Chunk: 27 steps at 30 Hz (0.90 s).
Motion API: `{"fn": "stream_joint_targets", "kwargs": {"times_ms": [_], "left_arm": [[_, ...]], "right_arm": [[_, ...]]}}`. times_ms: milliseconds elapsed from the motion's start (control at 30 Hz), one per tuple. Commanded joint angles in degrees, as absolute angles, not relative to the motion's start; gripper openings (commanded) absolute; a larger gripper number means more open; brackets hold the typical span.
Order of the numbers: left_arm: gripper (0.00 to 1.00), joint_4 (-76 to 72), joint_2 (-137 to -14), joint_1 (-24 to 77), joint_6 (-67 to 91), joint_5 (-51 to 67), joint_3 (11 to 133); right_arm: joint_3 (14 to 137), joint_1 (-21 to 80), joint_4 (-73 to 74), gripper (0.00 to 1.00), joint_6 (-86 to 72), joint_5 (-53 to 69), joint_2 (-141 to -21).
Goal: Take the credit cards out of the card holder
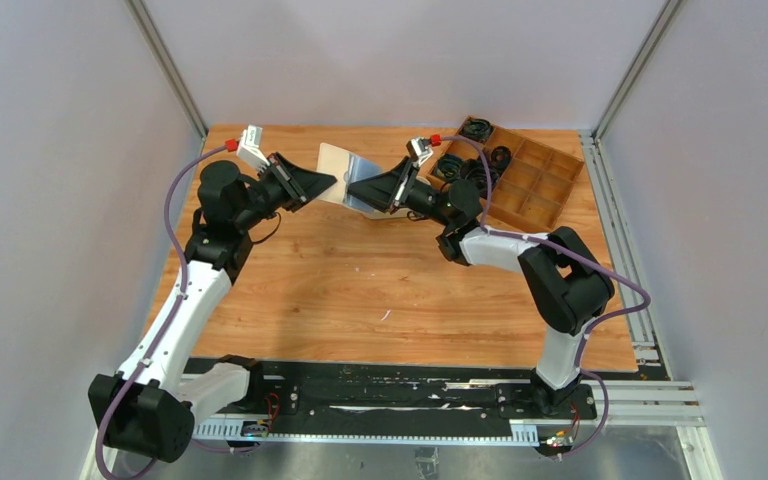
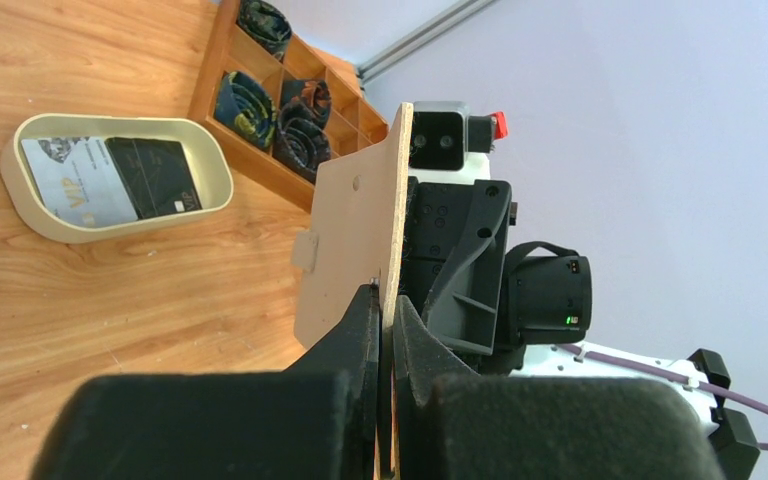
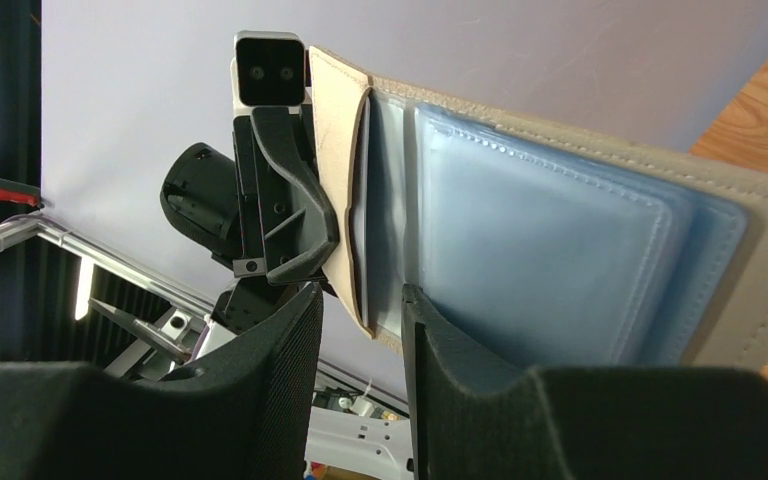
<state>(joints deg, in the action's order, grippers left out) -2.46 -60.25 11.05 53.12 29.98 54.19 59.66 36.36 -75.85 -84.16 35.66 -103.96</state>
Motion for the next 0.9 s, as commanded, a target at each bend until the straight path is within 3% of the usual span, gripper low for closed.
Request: {"fn": "stream_joint_targets", "kwargs": {"times_ms": [0,700,767,867], "left_arm": [[0.0,-3.9,-59.0,10.7,52.7,30.8,54.1],[0.0,-6.2,-59.0,10.7,54.4,32.6,52.6],[0.0,-6.3,-59.2,10.7,54.4,32.5,52.6],[0.0,-6.3,-59.2,10.6,54.3,32.2,52.5]], "right_arm": [[59.5,35.9,-78.0,0.39,-83.0,34.5,-102.9],[65.2,35.9,-76.0,0.37,-83.2,32.8,-106.6],[64.9,35.9,-76.3,0.35,-83.4,32.8,-106.7],[64.4,35.9,-77.3,0.21,-84.0,32.8,-107.0]]}}
